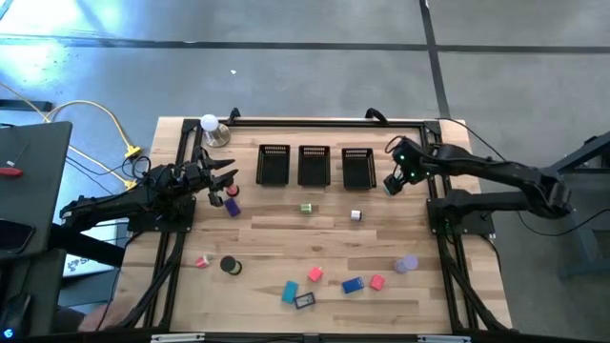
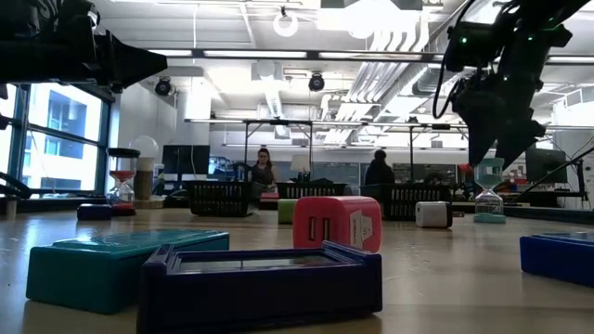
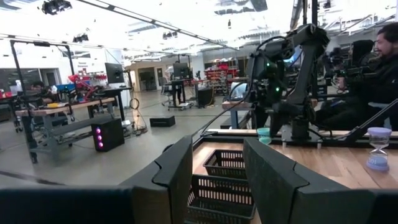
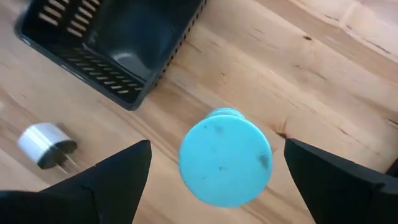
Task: Pick & Place Office items
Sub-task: Put the blue hourglass into the middle black bin
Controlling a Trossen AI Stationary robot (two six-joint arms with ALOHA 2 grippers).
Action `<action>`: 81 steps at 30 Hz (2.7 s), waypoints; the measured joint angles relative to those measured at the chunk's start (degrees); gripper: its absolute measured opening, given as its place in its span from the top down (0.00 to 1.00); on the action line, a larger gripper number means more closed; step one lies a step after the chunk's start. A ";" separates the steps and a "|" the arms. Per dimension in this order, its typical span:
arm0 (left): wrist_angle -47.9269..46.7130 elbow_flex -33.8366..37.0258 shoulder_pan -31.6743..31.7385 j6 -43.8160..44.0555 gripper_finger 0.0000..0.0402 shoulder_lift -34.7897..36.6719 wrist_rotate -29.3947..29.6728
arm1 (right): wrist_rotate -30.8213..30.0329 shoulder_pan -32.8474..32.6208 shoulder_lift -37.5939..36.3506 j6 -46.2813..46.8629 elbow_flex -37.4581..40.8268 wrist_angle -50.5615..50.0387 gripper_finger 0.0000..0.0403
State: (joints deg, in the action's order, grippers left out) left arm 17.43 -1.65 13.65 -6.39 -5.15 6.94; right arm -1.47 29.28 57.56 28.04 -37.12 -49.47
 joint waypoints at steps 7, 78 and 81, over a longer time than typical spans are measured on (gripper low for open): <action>-0.02 0.00 -0.02 -0.02 0.66 0.00 0.00 | -1.93 0.01 3.16 -1.64 0.00 0.04 0.11; 0.02 0.00 -0.01 -0.02 0.66 -0.01 0.28 | 2.35 -11.43 2.60 1.40 0.00 -3.90 0.56; 0.04 0.00 -0.02 -0.33 0.66 -0.02 0.17 | 3.73 -13.56 1.26 3.04 0.00 -3.40 0.57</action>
State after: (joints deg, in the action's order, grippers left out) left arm 17.47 -1.65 13.63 -6.73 -5.17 7.11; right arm 2.26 15.71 58.82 31.08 -37.12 -52.87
